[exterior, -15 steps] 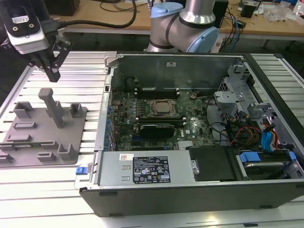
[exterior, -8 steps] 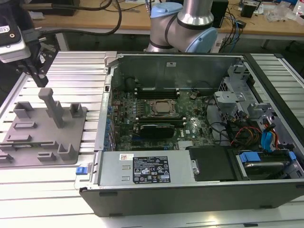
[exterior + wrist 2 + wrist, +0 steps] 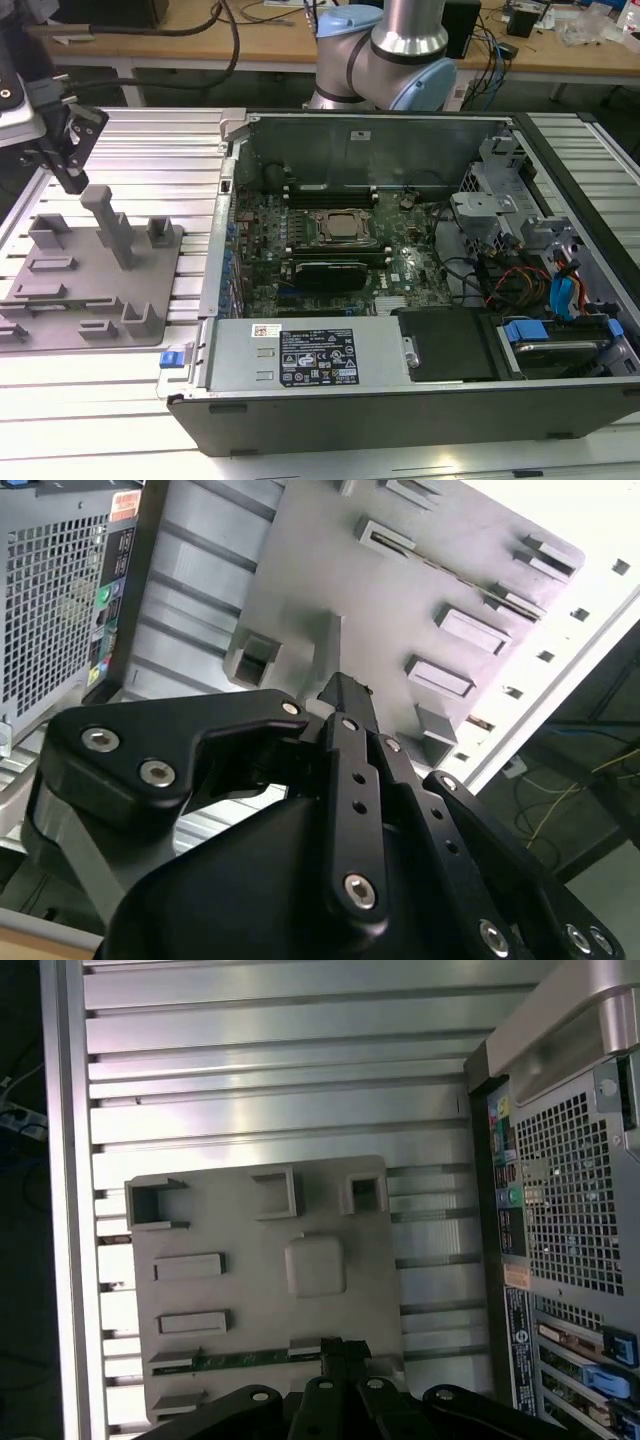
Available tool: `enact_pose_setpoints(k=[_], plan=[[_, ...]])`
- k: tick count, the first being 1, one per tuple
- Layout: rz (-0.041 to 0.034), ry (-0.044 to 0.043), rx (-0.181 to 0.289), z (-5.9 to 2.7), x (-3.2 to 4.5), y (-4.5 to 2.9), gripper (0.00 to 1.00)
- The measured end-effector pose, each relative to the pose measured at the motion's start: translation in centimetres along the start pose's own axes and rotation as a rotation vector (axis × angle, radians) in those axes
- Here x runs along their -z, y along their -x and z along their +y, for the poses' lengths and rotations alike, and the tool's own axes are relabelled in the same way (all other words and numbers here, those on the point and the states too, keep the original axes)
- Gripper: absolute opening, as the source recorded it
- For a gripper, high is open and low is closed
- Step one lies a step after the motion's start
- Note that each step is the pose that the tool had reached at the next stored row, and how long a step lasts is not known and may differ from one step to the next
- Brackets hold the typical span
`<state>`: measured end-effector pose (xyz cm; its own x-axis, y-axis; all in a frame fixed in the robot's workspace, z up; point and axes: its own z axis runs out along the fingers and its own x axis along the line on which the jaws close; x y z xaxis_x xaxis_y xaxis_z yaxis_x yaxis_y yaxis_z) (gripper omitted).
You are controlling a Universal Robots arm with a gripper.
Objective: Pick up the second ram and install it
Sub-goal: 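Reach for the second ram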
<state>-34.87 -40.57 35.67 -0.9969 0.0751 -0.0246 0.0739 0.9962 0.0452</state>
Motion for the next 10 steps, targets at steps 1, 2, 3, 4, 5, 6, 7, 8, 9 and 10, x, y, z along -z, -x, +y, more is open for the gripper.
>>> enact_pose_setpoints(k=[1,2,3,4,5,6,7,8,9,10], plan=[[0.0001,0.0000,0.000,-0.08,-0.06,-0.09,0.08],[0.0001,0.0000,0.000,-0.20,-0.13,-0.17,0.08],[0.0001,-0.0001,0.000,-0.42,-0.24,-0.30,0.08],[0.0000,0.0000,0.000,-0.67,-0.44,-0.52,0.08],[0.0000,0.0000,0.000,-0.79,-0.58,-0.65,0.08],[0.0000,0.0000,0.000,-0.87,-0.68,-0.75,0.08],[0.0000,0.0000,0.000,-1.05,-0.94,-1.11,0.08],[0.0000,0.0000,0.000,-1.16,-1.10,-1.42,0.08],[0.0000,0.0000,0.000,-1.26,-1.21,-1.69,0.08],[0.0000,0.0000,0.000,-1.32,-1.28,-1.87,0.08]])
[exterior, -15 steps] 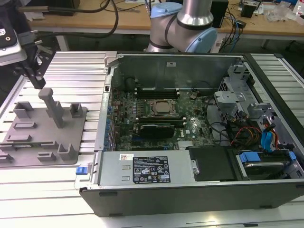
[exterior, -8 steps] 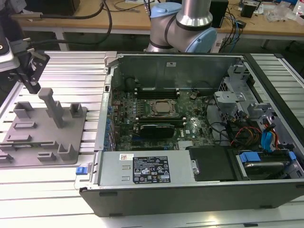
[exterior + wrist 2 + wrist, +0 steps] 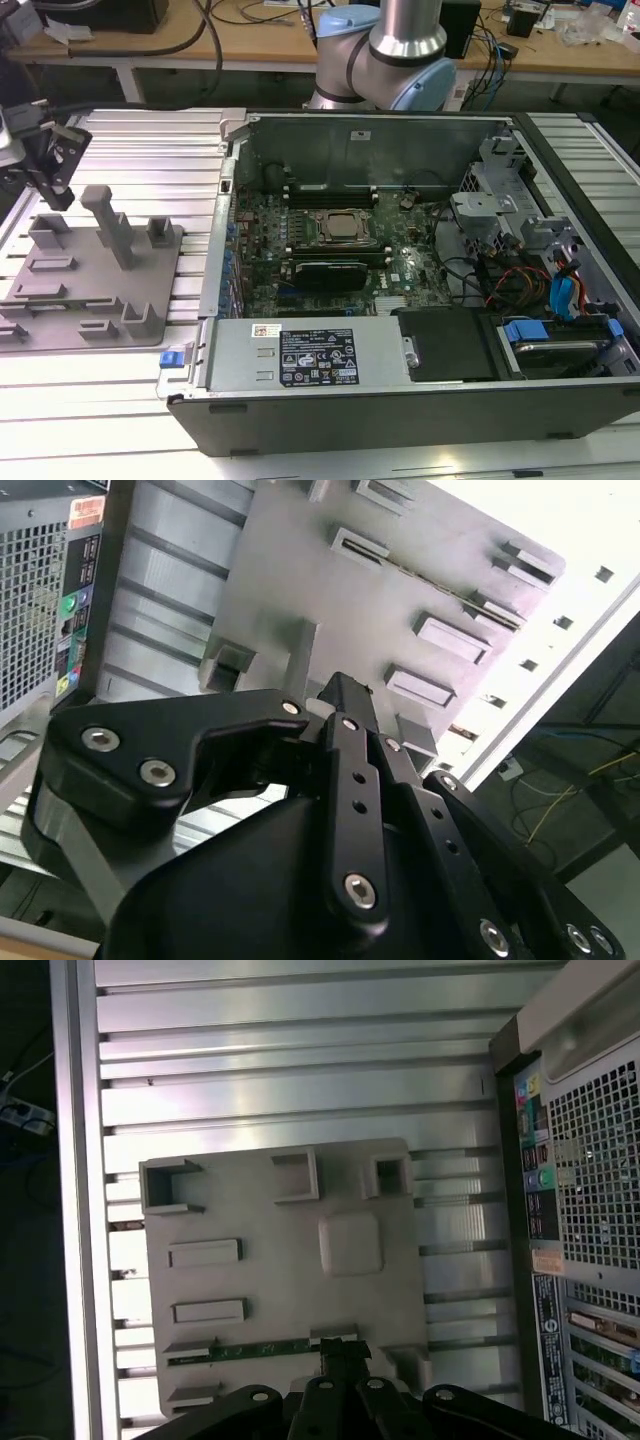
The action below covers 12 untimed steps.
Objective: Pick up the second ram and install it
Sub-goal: 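Reach for the second ram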
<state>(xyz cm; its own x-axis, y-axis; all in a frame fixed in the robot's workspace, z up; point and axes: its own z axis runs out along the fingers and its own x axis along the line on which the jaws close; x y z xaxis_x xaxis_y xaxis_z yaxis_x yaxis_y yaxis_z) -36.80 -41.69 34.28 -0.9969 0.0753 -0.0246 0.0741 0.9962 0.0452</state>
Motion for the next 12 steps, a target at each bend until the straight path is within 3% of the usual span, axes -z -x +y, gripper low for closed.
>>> enact_pose_setpoints(k=[5,12], plan=[[0.0000,0.0000,0.000,-0.75,-0.93,-1.61,0.08],[0.0000,0.0000,0.000,-1.64,-2.00,-2.71,0.08]])
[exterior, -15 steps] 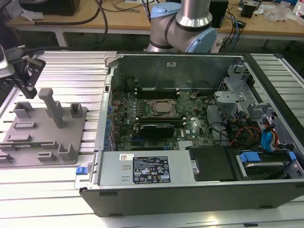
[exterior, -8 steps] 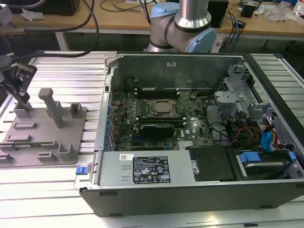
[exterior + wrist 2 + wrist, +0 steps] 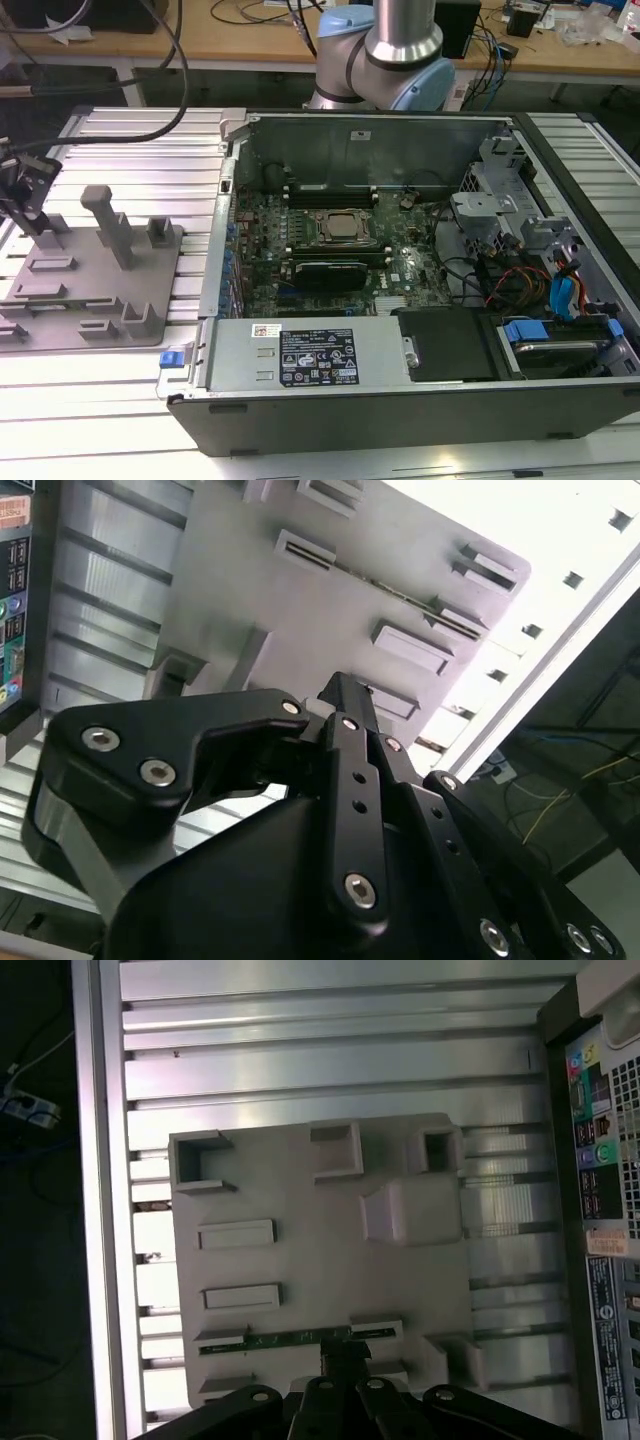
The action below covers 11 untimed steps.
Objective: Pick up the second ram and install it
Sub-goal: 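Reach for the second ram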
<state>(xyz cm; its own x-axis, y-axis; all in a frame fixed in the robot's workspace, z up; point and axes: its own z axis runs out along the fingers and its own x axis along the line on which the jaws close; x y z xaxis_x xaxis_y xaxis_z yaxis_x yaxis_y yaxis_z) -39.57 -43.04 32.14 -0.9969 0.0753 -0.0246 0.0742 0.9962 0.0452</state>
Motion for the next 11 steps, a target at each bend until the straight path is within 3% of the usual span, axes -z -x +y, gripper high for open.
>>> enact_pose_setpoints(k=[5,11], plan=[[-0.0002,0.0002,0.000,-0.52,-1.00,-0.89,0.08],[0.0000,0.0000,0.000,-0.63,-1.35,-1.10,0.08]])
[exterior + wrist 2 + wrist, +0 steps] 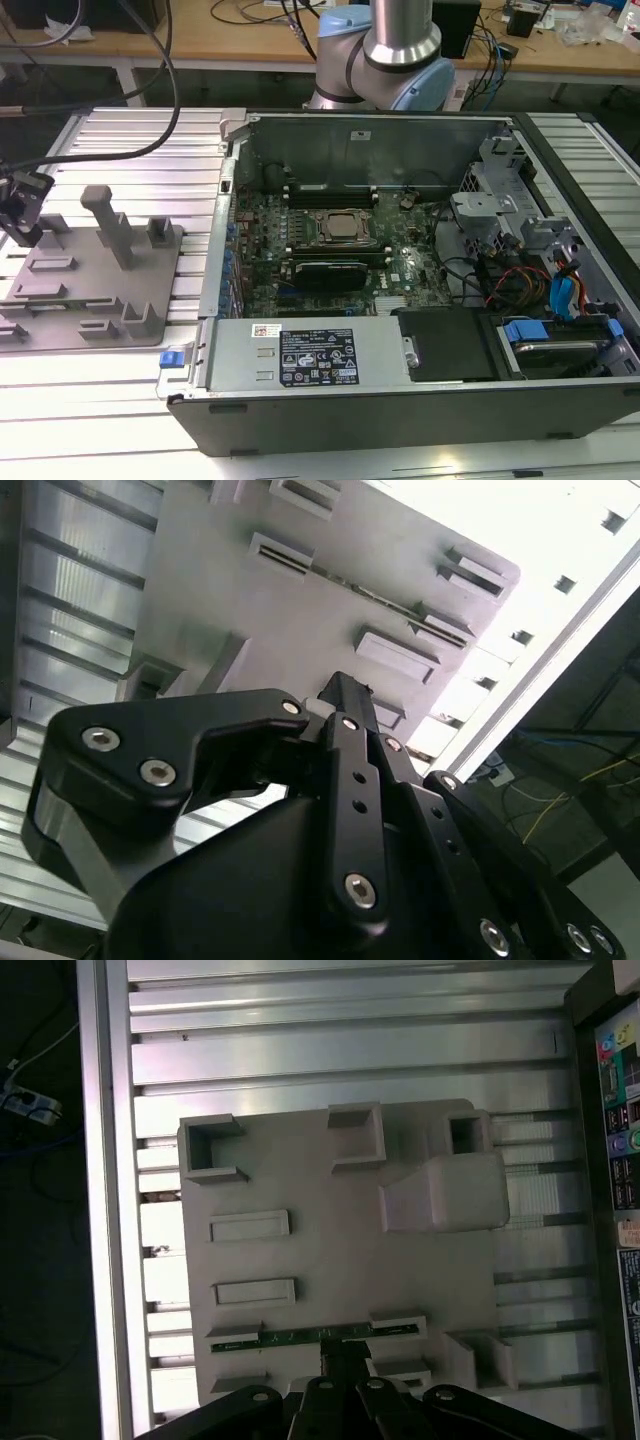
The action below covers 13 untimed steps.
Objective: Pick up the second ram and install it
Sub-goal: 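Reach for the second ram, then pick up the second ram and move it above second insertion slot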
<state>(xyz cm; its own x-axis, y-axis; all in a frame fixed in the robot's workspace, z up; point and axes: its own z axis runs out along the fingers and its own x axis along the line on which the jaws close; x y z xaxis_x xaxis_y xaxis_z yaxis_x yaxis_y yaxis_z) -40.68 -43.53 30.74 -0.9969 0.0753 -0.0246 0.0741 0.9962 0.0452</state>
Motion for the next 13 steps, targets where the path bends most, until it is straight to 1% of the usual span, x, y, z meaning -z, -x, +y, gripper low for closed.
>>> enact_pose_setpoints(k=[10,11,12,13], plan=[[0.0001,0.0000,0.000,-0.01,-0.03,-0.05,0.08],[0.0005,0.0001,0.007,-0.01,-0.03,-0.06,0.08],[0.0019,0.0009,0.039,0.00,-0.09,-0.07,0.08],[0.0041,0.0021,0.090,-0.01,-0.16,-0.06,0.08]])
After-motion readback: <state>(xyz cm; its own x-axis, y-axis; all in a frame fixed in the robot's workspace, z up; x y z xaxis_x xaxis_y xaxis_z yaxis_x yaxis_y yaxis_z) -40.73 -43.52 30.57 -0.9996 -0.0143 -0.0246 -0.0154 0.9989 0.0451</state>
